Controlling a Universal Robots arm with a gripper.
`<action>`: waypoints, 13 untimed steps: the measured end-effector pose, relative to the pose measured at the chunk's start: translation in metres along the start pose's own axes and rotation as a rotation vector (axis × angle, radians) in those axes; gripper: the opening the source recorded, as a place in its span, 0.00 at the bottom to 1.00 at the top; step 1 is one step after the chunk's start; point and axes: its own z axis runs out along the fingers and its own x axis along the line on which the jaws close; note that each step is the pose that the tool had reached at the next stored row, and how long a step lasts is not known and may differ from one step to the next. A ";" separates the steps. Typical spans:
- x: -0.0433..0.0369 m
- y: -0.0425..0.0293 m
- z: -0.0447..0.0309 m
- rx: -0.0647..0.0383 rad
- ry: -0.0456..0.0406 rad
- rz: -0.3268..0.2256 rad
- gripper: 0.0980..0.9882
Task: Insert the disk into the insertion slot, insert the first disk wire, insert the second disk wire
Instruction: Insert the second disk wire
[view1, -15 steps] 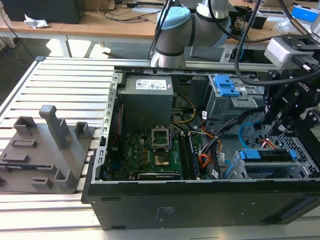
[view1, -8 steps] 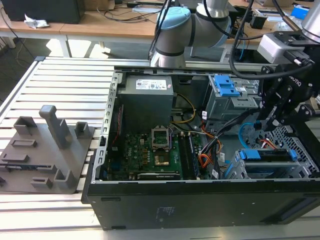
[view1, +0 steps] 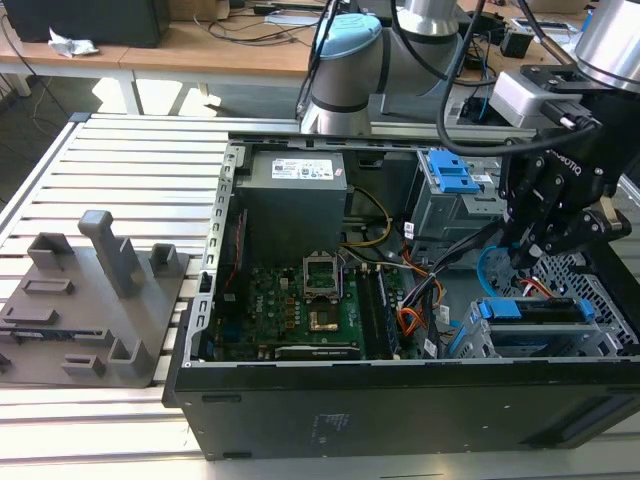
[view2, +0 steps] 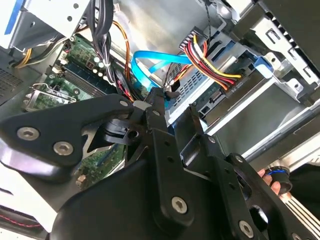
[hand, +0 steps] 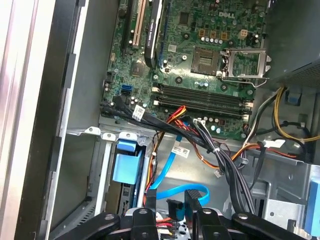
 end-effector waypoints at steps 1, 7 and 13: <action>-0.0001 0.0000 -0.0001 0.000 0.0005 0.000 0.30; -0.0001 0.0000 0.0000 0.000 0.0026 0.000 0.07; 0.0034 0.0005 0.0002 -0.001 0.0040 0.000 0.07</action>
